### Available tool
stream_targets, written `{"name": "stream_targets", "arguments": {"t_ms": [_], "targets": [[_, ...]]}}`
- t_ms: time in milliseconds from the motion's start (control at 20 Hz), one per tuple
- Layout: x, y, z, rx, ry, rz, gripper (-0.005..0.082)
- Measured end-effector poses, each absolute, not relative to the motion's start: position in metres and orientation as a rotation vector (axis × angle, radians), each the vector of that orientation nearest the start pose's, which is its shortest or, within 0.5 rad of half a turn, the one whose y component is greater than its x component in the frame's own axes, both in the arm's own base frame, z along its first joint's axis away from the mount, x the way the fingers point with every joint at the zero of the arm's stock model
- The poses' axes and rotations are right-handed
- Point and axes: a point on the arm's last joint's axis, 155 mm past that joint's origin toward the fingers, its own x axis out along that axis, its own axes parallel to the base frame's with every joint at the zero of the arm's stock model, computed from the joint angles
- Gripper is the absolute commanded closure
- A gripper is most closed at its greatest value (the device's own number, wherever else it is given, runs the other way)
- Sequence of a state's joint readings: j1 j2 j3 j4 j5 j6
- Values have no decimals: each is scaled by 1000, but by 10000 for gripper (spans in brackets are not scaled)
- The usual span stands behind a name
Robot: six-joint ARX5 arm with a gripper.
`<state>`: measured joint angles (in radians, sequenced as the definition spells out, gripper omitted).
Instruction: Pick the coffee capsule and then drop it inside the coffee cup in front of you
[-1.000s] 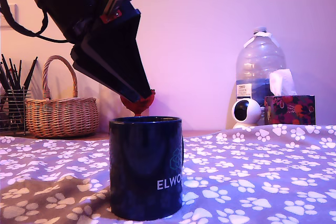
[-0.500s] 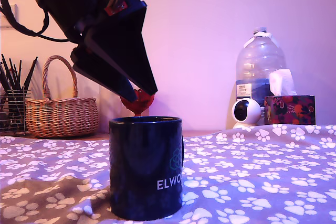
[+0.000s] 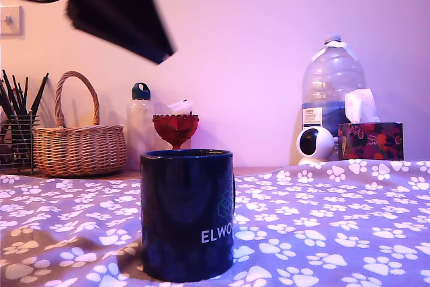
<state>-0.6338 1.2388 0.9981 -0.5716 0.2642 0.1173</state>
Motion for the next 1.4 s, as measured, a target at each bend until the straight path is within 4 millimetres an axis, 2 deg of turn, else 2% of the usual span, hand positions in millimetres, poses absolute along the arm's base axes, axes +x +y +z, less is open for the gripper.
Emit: {"name": "stream_targets", "arguments": {"t_ms": [100, 200, 300, 700, 950, 1150, 1400], "targets": [[267, -232, 163, 221, 805, -834, 788], [266, -216, 144, 198, 856, -790, 788], [264, -212, 136, 195, 879, -780, 788], [275, -206, 140, 175, 840, -754, 788], [254, -199, 101, 154, 923, -780, 788], [256, -207, 104, 131, 826, -820, 788], [243, -200, 104, 92, 730, -813, 788]]}}
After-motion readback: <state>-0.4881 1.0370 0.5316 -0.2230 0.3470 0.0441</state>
